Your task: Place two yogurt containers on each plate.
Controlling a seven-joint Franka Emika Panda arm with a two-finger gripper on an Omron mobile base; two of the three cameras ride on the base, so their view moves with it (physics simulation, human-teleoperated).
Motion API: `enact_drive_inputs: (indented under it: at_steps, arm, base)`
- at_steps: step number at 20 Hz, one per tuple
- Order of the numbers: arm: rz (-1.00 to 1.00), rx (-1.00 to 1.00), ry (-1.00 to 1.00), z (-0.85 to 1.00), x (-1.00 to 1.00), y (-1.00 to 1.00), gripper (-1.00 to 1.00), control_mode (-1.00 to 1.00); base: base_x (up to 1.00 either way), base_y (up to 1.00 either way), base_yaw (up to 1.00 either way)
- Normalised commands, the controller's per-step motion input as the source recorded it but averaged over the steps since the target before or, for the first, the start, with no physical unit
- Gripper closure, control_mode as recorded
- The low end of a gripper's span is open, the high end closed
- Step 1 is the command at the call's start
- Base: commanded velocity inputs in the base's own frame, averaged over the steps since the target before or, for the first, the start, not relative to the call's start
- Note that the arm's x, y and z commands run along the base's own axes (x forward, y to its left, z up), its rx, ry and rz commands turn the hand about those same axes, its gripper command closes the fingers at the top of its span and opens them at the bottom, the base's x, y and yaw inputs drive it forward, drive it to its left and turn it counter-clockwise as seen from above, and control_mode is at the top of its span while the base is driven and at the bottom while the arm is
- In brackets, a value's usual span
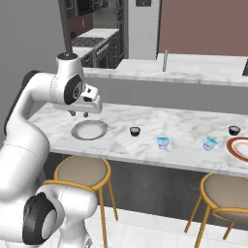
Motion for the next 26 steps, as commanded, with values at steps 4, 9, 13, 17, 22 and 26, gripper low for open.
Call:
enact_drive_inputs:
  at_steps: [4, 9, 13, 17, 22, 26]
  arm:
    - [-0.05, 0.0, 0.0, -0.02, -0.12, -0.01, -1.0, -1.0]
    - [-0.12, 0.0, -0.12, -0.23, -0.36, -0.23, -1.0, -1.0]
    - [-0.11, 0.0, -0.09, -0.21, -0.28, -0.24, -1.0, -1.0]
    - [-0.07, 0.0, -0.02, -0.09, -0.06, -0.14, -1.0, -1.0]
    - [-0.02, 0.0, 0.0, -0.02, 0.0, -0.19, -1.0, -1.0]
    - [-0.01, 0.0, 0.0, -0.02, 0.0, -0.3, -1.0, -1.0]
  base:
    - [0.0, 0.0, 0.0]
    - [0.0, 0.0, 0.0]
    - [0.0, 0.0, 0.0]
    - [0.0, 0.0, 0.0]
    - [0.0, 0.0, 0.0]
    - [0.0, 0.0, 0.0]
